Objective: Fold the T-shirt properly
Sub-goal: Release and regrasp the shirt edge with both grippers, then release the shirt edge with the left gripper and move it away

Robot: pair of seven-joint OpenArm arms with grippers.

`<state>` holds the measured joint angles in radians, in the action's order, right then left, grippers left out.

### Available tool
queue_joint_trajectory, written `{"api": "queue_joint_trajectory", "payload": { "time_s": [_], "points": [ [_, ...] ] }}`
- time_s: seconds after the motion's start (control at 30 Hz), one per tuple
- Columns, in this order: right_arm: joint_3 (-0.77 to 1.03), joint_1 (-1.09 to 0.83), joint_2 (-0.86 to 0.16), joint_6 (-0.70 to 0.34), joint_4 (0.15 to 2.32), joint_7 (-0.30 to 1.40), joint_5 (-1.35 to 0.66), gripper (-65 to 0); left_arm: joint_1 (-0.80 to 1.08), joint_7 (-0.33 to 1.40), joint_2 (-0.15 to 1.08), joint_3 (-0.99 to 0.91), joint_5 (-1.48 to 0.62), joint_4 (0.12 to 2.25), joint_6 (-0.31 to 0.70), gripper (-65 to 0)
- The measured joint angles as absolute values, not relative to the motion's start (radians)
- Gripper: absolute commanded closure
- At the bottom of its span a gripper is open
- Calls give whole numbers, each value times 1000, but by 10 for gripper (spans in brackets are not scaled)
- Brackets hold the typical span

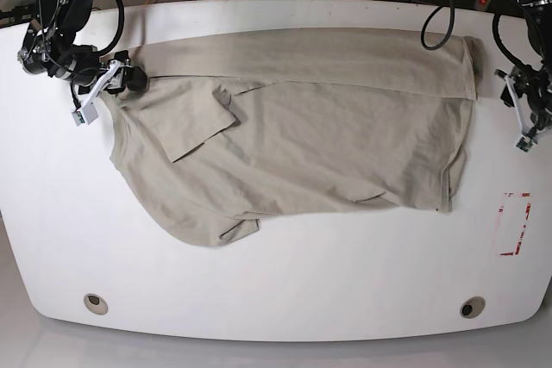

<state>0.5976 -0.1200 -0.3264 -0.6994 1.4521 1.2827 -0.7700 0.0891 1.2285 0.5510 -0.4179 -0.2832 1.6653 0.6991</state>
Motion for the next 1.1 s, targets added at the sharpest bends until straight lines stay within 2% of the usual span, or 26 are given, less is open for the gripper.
{"api": "queue_joint_trajectory", "payload": {
  "time_s": [0.13,0.27,0.37,0.5,0.67,1.1],
  "points": [
    [598,-120,-324,-699,1453,1282,-770,-349,89,1255,556,-431,-279,1678,700,-336],
    [598,-120,-324,-699,1453,1282,-770,-349,102,1353,517,-432,-398,1741,698,-338],
    [598,-120,-324,-699,1454,1282,-770,-349,171,1346,468,-429,-526,1836,698,-338],
    [598,-120,-321,-699,1454,1283,-770,-349,255,1371,431,-425,-564,1933,698,-338],
    [598,-118,-319,-699,1454,1282,-770,-349,283,1354,389,-352,-549,1930,697,-338],
    [600,-117,-299,-699,1454,1268,-770,-349,299,1348,418,-330,-485,1747,697,-335]
  ]
}}
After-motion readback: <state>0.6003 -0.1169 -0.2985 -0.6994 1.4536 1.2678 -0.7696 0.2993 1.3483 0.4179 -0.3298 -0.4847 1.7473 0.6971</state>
